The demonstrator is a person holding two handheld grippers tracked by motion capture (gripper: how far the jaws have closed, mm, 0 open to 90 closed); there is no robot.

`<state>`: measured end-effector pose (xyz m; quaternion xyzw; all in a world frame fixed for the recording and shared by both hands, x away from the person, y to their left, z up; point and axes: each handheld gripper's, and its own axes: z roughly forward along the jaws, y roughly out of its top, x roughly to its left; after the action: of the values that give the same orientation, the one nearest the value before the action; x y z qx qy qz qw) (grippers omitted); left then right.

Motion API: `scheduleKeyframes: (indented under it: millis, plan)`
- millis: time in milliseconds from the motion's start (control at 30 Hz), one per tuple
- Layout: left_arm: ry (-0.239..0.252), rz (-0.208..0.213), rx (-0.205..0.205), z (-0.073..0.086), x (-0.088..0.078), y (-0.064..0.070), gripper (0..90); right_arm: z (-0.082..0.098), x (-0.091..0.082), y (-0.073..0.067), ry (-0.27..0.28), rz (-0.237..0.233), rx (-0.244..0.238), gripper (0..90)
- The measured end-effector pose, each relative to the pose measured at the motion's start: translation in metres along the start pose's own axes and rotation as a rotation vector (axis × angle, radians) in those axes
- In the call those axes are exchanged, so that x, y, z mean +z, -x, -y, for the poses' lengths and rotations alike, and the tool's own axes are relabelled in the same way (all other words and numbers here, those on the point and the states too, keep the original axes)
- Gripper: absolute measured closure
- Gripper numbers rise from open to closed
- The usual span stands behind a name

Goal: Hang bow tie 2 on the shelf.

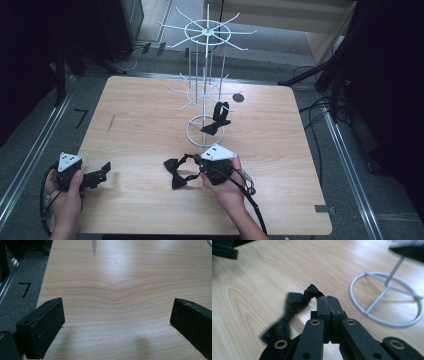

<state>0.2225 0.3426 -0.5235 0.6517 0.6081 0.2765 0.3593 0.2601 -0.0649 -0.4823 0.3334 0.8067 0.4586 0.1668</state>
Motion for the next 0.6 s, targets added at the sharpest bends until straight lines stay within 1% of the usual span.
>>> scheduleKeyframes:
  millis: [33,67,100,200,233,367,533,600]
  plan:
    - [0.0,0.001,0.0,0.0,0.0,0.0,0.0,-0.006,-0.005,-0.002,0.024,0.002,-0.012,90.0]
    - [0.0,0.002,0.0,0.0,0.0,0.0,0.0,-0.008,-0.007,-0.003,0.035,0.006,-0.014,90.0]
    - [0.001,0.002,-0.001,0.0,0.0,0.0,0.0,-0.008,-0.007,-0.003,0.035,0.006,-0.014,90.0]
    - [-0.004,0.002,0.001,0.0,0.0,0.0,0.0,-0.016,-0.014,-0.003,0.064,0.012,-0.032,90.0]
    - [-0.005,0.002,0.001,0.0,0.0,0.0,0.0,-0.02,-0.018,-0.003,0.08,0.014,-0.036,90.0]
    - [-0.008,0.003,0.003,0.0,0.0,0.0,0.0,-0.026,-0.024,-0.001,0.096,0.011,-0.027,90.0]
    - [-0.017,0.008,0.003,-0.001,0.001,0.0,0.0,-0.036,-0.033,0.002,0.128,0.018,-0.034,90.0]
    - [-0.019,0.001,0.008,-0.001,0.001,0.0,0.0,-0.043,-0.038,0.003,0.143,0.024,-0.036,90.0]
